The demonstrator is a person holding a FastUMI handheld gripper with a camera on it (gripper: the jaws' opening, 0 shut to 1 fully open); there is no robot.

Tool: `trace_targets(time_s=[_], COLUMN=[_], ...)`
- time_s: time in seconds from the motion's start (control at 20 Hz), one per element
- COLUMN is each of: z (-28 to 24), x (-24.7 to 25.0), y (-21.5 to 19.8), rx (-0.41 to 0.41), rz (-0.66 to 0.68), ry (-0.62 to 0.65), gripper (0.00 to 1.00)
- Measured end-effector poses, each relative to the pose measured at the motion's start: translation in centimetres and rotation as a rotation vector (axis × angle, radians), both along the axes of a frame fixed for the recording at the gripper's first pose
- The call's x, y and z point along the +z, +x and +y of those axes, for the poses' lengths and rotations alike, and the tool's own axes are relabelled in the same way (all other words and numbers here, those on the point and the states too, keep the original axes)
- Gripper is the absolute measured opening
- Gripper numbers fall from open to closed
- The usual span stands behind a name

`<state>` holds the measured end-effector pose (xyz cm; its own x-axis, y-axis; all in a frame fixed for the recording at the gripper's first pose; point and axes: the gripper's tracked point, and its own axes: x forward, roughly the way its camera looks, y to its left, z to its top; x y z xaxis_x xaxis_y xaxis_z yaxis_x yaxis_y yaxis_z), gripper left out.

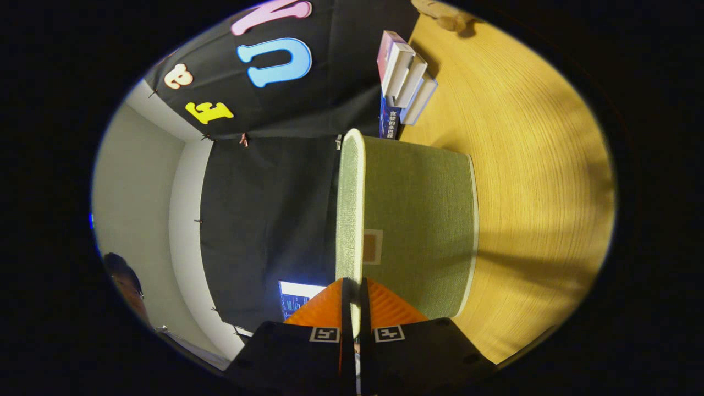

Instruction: Open the storage box then place both shoes into the box .Put the left shoe in first, then the right shoe, with the right side of both shoes facing outward in a uniform manner.

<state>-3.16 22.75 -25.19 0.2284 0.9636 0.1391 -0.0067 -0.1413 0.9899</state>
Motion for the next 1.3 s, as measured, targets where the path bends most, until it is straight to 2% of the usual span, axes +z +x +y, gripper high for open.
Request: trace_targets(time_s=[0.35,0.75,0.95,1.15,1.3], z=[-0.4,4.6,9.1,12.7,15.2], x=[7.7,17.3,19.8,21.1,21.6], y=[-0.1,0.3,0.0,0.5,0.2], rx=[-0.055,-0.038,0.006,0.015,0.027], rz=[-0.112,-0.258,-0.302,-0.286,-0.287], ry=[0.033,0.046,0.032,0.013,0.0], gripper=[0.05,0.06,0.07,0.06,0.12])
